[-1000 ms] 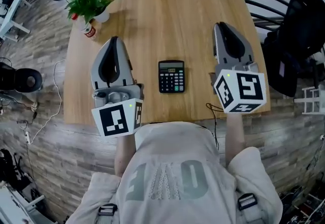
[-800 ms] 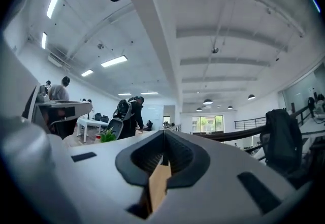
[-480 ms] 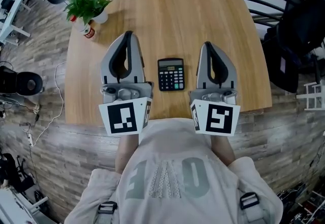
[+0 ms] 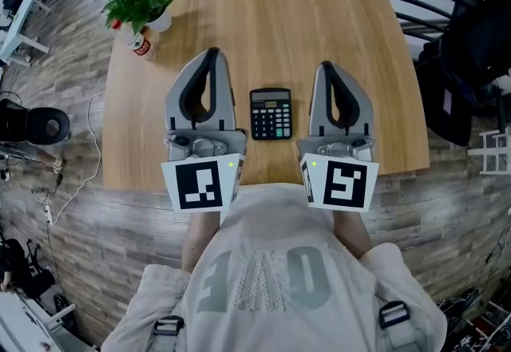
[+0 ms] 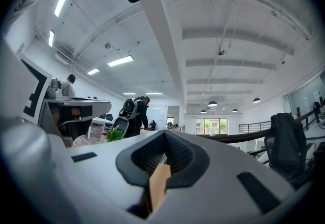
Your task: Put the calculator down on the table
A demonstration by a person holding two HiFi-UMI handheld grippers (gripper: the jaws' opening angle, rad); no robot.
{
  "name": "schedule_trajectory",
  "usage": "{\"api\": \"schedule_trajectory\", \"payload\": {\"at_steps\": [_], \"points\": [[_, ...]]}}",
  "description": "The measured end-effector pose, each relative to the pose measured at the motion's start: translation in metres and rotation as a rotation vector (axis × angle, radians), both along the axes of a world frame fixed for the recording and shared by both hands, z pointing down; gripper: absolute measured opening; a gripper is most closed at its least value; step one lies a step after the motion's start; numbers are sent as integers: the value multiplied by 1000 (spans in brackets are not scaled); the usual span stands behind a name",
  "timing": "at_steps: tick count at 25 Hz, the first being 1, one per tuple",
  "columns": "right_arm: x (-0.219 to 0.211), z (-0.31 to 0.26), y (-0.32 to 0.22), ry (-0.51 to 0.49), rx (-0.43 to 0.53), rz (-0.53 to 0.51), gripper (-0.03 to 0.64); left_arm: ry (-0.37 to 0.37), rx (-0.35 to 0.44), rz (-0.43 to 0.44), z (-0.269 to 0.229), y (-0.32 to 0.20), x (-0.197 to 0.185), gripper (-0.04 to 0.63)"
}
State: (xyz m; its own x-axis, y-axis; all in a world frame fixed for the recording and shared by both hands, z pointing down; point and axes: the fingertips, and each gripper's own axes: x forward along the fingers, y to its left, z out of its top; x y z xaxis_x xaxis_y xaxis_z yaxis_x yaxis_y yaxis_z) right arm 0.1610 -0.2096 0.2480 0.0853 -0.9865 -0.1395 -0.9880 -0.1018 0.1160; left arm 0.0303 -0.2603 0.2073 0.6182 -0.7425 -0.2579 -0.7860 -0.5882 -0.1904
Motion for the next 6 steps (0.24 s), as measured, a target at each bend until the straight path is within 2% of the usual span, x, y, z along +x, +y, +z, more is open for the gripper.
{"api": "schedule_trajectory", "payload": {"at_steps": [6], "points": [[5,6,-6,3,-10,2,18,-10,-4,-1,5,-7,5,9]]}}
